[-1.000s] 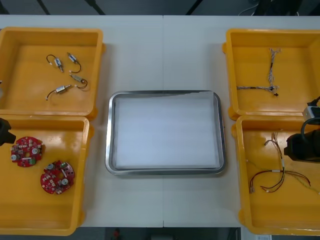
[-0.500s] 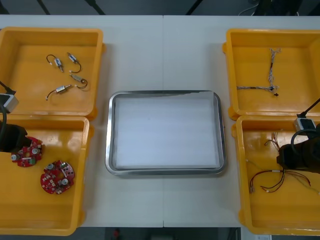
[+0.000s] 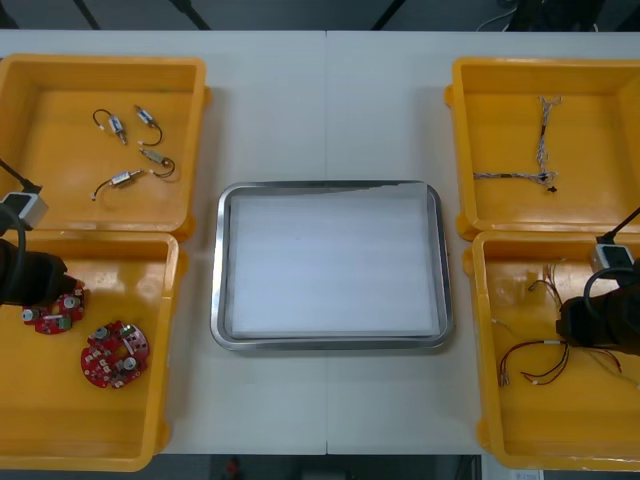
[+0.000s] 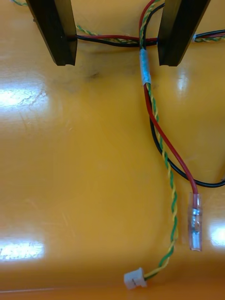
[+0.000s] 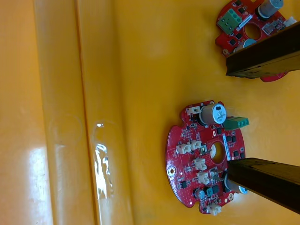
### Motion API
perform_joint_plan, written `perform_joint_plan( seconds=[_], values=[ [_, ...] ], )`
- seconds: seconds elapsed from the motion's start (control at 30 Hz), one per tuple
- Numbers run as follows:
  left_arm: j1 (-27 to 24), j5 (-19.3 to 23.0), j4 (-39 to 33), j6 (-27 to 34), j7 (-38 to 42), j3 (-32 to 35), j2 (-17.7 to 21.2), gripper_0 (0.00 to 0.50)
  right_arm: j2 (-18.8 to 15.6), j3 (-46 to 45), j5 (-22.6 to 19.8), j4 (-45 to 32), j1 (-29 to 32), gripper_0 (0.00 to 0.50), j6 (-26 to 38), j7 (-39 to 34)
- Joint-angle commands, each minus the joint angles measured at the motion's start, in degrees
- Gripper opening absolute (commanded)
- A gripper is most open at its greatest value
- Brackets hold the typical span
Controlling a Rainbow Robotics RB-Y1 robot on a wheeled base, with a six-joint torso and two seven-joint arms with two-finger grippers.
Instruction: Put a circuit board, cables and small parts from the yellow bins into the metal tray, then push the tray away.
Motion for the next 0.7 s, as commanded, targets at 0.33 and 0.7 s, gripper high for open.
perform_joint_plan(
  seconds=[0.33,0.7],
  values=[
    [0.99,-5.03,0.42,-4.55,18.61,-5.62,-0.36,0.5,2.84,0.2,1.78,0.71,1.37,0.5,-0.71,4.85],
    [1.08,-4.5,2.27,-5.35,21.68,-6.06,-0.53,0.5,4.86,0.2,3.72,1.41,1.37,0.475,-0.53,5.38]
  ],
)
